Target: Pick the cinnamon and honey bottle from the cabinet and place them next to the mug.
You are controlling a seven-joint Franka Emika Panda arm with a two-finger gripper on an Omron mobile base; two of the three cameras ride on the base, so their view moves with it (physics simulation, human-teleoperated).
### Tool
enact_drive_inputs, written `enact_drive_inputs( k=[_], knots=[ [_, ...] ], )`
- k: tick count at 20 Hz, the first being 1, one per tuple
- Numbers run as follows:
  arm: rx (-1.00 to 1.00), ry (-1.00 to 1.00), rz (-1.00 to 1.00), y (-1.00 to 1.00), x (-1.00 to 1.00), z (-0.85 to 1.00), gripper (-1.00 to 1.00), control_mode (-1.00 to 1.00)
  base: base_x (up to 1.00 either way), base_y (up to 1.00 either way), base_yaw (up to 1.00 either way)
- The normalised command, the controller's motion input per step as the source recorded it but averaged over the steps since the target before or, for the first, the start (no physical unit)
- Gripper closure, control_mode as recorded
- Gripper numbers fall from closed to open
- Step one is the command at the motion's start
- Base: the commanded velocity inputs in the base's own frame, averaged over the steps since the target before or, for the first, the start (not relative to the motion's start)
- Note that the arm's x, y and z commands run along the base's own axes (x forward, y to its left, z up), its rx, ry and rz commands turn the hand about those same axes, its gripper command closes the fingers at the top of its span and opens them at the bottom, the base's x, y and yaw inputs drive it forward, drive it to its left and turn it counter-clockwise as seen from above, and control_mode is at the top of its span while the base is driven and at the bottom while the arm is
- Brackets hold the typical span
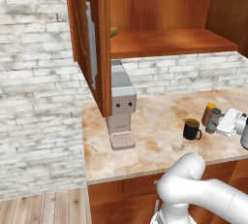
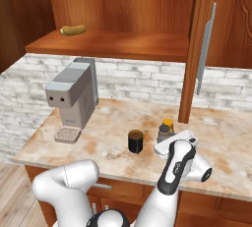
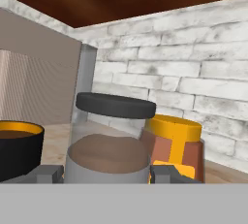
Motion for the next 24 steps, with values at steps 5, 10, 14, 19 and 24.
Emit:
enact_drive_inputs(
  k=[5,10,14,19,24],
  knots=[
    [0.0,0.0,-0.01,-0.05,0.0,-0.16,-1.0,-1.0,0.0,0.0,0.0],
    [0.0,0.0,-0.01,-0.08,-0.1,-0.03,-1.0,-1.0,0.0,0.0,0.0],
    [0.0,0.0,-0.05,-0.1,-0.53,0.0,-1.0,-1.0,0.0,0.0,0.0],
    [0.02,-0.01,-0.12,-0.06,-0.99,0.0,-1.0,-1.0,0.0,0.0,0.0],
    [0.09,-0.13,-0.07,0.08,-1.0,0.05,-1.0,-1.0,0.0,0.0,0.0]
  ],
)
